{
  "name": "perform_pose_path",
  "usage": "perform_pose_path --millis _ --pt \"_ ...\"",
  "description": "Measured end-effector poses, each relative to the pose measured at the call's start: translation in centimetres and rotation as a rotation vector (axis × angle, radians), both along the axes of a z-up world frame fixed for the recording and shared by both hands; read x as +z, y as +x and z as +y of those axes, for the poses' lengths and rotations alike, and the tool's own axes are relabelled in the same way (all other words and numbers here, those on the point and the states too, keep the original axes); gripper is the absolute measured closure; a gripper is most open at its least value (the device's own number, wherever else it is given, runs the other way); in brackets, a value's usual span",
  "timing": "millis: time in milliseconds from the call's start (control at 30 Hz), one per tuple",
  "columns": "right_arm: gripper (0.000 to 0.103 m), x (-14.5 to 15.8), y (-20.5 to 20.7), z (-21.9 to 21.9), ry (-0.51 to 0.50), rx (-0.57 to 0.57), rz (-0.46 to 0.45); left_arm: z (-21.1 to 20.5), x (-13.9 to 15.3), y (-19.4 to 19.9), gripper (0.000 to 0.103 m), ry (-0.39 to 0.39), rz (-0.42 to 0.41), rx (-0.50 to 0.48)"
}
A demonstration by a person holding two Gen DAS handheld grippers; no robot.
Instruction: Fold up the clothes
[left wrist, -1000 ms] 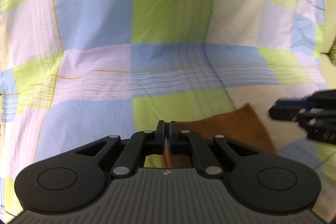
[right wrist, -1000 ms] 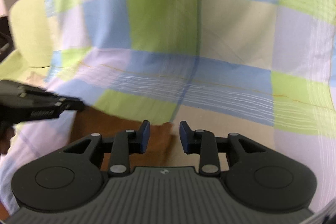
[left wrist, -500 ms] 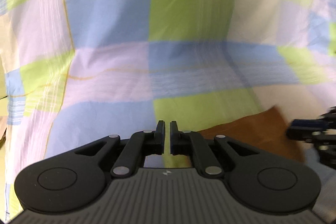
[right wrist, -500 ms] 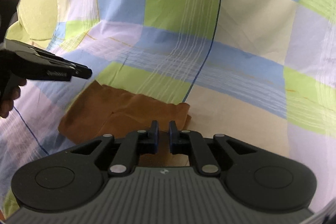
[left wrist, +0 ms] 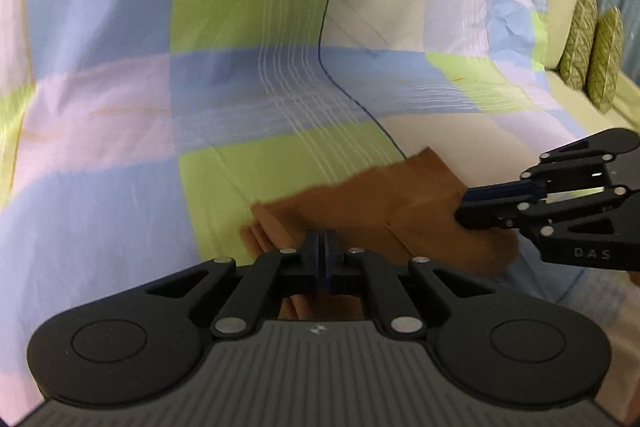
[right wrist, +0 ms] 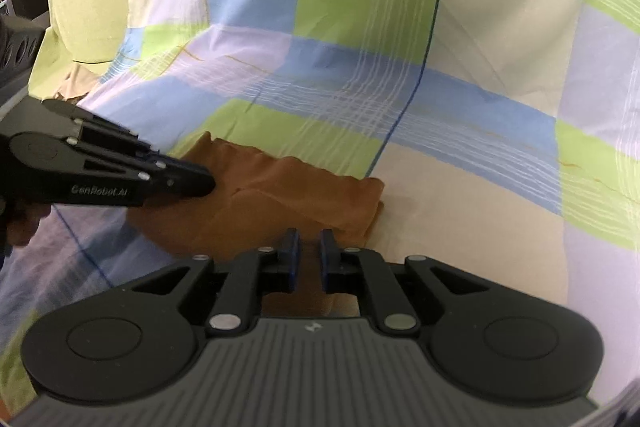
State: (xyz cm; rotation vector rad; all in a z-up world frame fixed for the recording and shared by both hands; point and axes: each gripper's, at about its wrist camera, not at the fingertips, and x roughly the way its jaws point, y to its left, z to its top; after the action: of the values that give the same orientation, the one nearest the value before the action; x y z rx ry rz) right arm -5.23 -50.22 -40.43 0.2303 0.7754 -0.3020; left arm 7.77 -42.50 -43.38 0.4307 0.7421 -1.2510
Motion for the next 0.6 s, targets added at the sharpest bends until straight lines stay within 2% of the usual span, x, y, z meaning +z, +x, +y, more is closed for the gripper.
perform_pose_path --millis 133,233,300,367,433,467,500,600 --pt "0.097 0.2 0.0 0.4 -0.014 -0.033 0.004 -0.6 0.6 0.1 0.098 0.008 -0.049 -0.019" --pt "0.090 1.5 -0.5 0.5 -0.069 -0.113 0.024 0.5 2.5 0.6 0.098 0.000 -0.113 0.013" --pt "0.089 2.5 -1.4 0.3 -0.074 -0.152 0.018 1.2 3.6 1.2 0.097 -0.009 -0.109 0.018" --pt "0.083 3.9 -2.8 0.8 -0.096 -0.128 0.003 2.3 4.7 0.9 0.095 0.012 -0.144 -0.033" --pt "0.077 4.6 -3.6 1.6 -0.130 -0.072 0.011 4.2 5.7 -0.5 0.080 0.049 -0.205 -0.156" --pt "0.074 4.6 -3.9 2.4 -0.163 -0.012 0.026 4.8 5.9 -1.1 0.066 0.056 -0.215 -0.193" --pt "0.072 4.5 -4.3 3.2 -0.199 0.053 0.043 5.6 6.0 -1.8 0.059 0.056 -0.223 -0.230" --pt "0.068 3.9 -5.1 5.7 -0.316 0.248 0.092 7.2 5.6 -4.4 0.055 0.053 -0.273 -0.332"
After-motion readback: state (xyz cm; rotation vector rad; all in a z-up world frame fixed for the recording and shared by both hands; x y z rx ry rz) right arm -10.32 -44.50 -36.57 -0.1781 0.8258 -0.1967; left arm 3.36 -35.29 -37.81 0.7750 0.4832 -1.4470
